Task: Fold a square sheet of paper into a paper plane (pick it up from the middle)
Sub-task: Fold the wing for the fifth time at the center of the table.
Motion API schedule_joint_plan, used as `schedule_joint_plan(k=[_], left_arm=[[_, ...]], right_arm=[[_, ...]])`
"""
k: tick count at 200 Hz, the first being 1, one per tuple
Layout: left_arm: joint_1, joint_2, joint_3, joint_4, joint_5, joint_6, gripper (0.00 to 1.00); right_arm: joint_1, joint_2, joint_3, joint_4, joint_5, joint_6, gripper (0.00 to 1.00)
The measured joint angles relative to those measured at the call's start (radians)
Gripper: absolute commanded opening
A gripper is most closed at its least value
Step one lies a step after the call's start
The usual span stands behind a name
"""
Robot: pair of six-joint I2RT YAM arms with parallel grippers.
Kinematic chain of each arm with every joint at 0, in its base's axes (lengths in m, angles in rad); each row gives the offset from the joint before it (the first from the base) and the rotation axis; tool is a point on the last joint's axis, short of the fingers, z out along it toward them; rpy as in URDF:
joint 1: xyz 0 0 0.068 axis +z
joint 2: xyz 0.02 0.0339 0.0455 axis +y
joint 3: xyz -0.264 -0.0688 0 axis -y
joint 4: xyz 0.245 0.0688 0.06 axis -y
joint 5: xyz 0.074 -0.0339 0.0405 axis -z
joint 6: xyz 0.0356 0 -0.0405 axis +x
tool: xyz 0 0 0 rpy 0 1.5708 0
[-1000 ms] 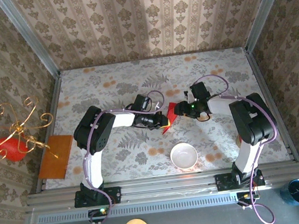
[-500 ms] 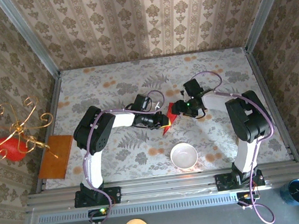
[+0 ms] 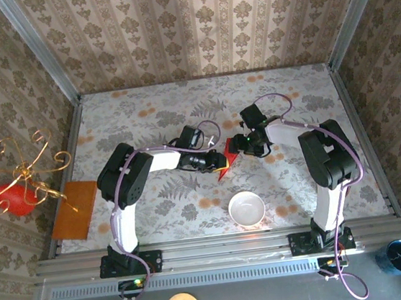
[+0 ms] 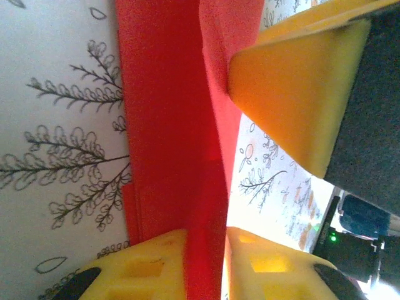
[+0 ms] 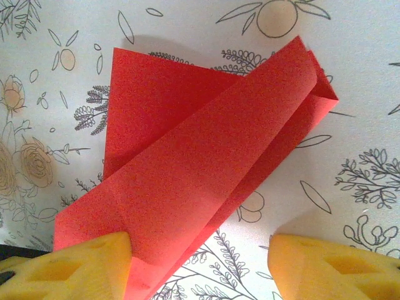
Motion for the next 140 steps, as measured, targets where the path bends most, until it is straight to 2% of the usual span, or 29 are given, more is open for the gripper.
schedule_joint_plan(k=[48,99,140], left_arm=[[0.0,-0.024,0.0,-0.043,-0.045,0.029,0.27],[-0.008,-0.071,-0.007,-0.098,-0.095,0.062,0.41],[-0.046,-0.125,-0.016,-0.142,-0.163,0.087,0.43]], right_arm=[[0.0,0.003,0.008,-0.012,0.0,0.0,0.65],[0.001,0.008,0.017,-0.023,0.0,0.0,0.65],[0.001,0.009,0.017,-0.023,0.001,0.0,0.64]])
